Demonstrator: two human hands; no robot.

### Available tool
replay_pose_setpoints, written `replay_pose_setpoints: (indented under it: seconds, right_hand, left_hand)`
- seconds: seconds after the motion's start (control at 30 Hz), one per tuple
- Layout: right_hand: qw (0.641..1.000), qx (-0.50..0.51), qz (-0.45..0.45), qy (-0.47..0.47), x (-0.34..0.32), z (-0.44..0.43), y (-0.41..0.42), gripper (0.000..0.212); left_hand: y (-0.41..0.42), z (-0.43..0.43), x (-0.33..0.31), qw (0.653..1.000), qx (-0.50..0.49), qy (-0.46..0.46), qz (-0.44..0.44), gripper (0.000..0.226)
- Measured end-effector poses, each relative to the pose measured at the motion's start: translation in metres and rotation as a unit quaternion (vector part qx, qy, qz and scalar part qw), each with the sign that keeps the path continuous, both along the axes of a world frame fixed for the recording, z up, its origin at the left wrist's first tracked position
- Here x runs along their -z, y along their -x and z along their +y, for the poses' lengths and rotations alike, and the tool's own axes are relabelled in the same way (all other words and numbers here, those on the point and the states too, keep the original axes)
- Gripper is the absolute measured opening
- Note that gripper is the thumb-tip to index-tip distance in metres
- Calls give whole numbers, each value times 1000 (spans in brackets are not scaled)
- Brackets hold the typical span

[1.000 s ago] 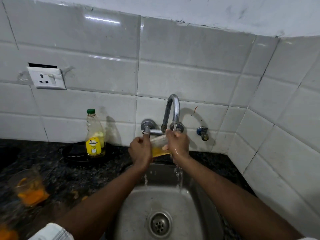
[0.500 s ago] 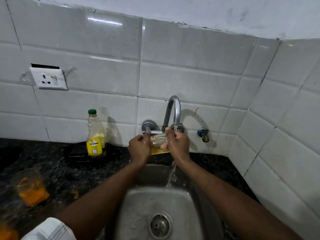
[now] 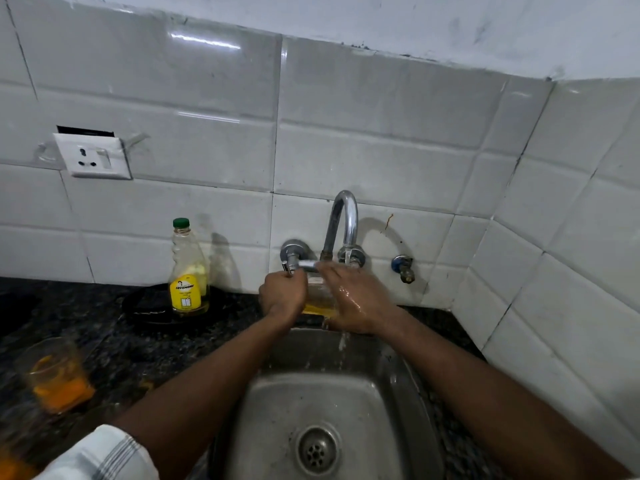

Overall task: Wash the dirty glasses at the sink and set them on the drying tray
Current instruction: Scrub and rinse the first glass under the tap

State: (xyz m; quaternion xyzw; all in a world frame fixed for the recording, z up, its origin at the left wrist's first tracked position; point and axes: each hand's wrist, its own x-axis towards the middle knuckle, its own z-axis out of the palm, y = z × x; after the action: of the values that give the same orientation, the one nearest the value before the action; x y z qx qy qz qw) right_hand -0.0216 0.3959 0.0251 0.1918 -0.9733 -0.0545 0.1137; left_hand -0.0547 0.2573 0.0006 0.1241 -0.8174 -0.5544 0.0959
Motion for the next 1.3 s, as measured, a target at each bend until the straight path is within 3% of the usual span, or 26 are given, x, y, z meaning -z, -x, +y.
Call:
replay_pose_setpoints:
  seconds: [0.07,0.1,0.17,0.23,0.3,0.37,0.43,0.5,0.57,0.63,0.73,0.8,0.87,0.93,1.0,1.07,1.13,1.17,1.23,1.3]
  right_hand:
    - [1000,-13,-5,9,-5,-1,5,83]
    - [999,-8,-26,29,-8,1,7,80]
    - [991,-2,-95,95,-13,4,9,80]
    - [980,2,-137,141,-16,5,10,79]
    - [990,11,-94,105,-13,1,10,78]
    - [999,32,2,44,-8,-4,10,76]
    - [998,39,21,49,-6,-4,9,71]
    - [989,40,-62,129,-12,2,10,71]
    - [956,29,-184,228,-22,8,10,78]
    - [957,29,-198,211,-26,6,8,79]
    - [999,46,-17,22,-19,-1,7,73]
    - [999,32,35,-20,-12,0,12,71]
    - [999,29,-13,6,-15,6,15,74]
    - [987,37,-115,103,-21,10,16,74]
    - [974,35,-168,149,-23,9,14,70]
    - [990,51,-103,86,-18,4,14,72]
    - [999,44,9,25,-8,0,15,72]
    - [999,33,34,25,-5,0,15,72]
    - [999,24,-1,42,-8,2,16,71]
    - [984,32,-123,126,-16,8,17,67]
  left_hand:
    - [-3,4,1,999,17,7,34,36]
    - [-4,1,7,995,33,11,91,32]
    - [-9,-11,15,956,110,49,267,21]
    - [-8,-18,18,920,153,93,350,15]
    - [-1,-12,6,945,137,108,277,21]
    - [6,-1,-10,979,83,136,131,33]
    - [7,3,-17,984,70,145,73,35]
    - [5,-1,-11,971,97,136,170,33]
    - [-6,-9,-2,924,135,134,331,25]
    - [-4,-10,0,916,153,116,351,19]
    - [14,8,1,978,98,128,135,40]
    - [19,13,1,990,50,124,48,54]
    - [15,12,7,987,62,98,107,56]
    - [2,2,9,948,133,92,273,34]
    - [-1,-4,4,910,173,136,352,24]
    - [8,1,-1,933,160,166,275,31]
    - [15,10,-9,972,128,149,130,37]
    - [15,12,-10,980,124,124,98,37]
    - [12,9,-4,973,135,104,158,35]
    - [1,-1,3,921,170,164,309,31]
